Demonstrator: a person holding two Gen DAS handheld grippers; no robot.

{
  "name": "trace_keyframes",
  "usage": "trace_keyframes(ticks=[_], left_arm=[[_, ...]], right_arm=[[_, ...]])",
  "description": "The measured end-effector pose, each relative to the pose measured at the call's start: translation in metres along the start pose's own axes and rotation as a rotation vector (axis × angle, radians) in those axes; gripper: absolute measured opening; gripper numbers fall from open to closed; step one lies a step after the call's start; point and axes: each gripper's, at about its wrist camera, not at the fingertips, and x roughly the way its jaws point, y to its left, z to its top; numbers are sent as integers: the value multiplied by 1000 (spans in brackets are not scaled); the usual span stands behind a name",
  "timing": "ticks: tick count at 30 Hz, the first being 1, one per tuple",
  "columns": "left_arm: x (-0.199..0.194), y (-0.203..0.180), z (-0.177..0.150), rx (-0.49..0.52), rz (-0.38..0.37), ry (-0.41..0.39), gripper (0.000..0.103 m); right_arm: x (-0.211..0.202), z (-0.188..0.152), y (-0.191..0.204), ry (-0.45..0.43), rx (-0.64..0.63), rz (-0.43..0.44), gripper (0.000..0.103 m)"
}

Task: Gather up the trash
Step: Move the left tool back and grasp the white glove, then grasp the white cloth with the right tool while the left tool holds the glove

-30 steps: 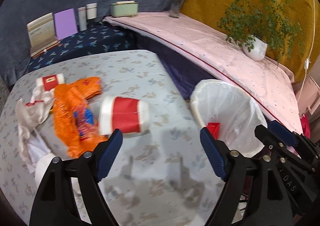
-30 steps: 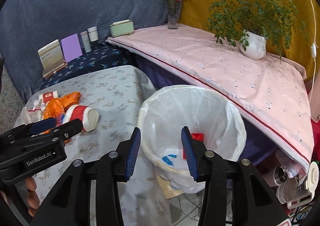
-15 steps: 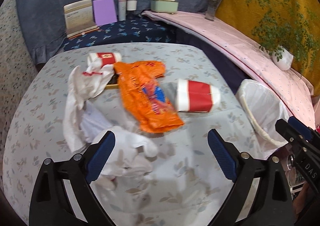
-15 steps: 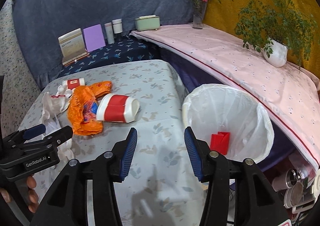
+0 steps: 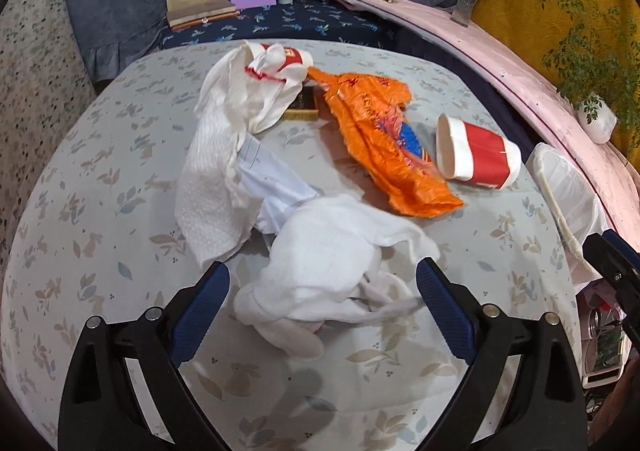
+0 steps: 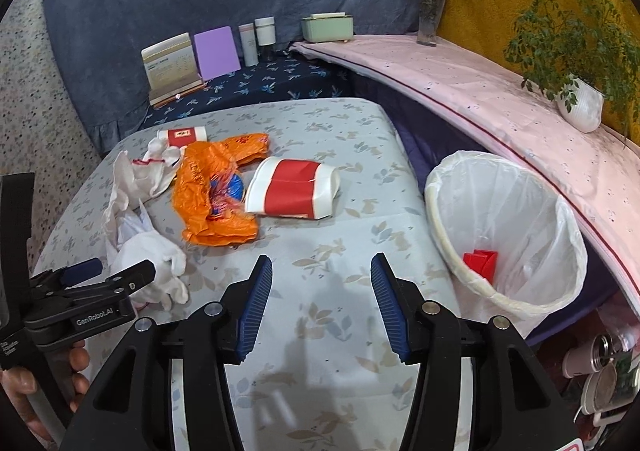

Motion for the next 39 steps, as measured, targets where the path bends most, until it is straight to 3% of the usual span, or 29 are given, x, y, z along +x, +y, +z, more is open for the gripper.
trace_keyframes(ticks=[2,11,14,16,17,29,39], left_arm=[[3,2,-1,0,-6,10,88],[15,6,-3,-11,-51,60,53],[14,6,-5,-7,-64,60,37],[12,5,-6,0,-76,61,18],[11,4,-6,0,-84,63,16],[-36,10,-1,-24,-137,-25,10],[-71,51,13,-98,-76,-111,10]], right_arm=[[4,-2,6,10,-5,6,50],[19,-6,24,44,-15,23,50],[22,-6,28,50,-19,26,50],[23,-6,30,51,-21,27,50],[23,-6,30,50,-22,28,50],[14,-3,39,31,-32,34,50],[12,3,70,18,-72,85,50]])
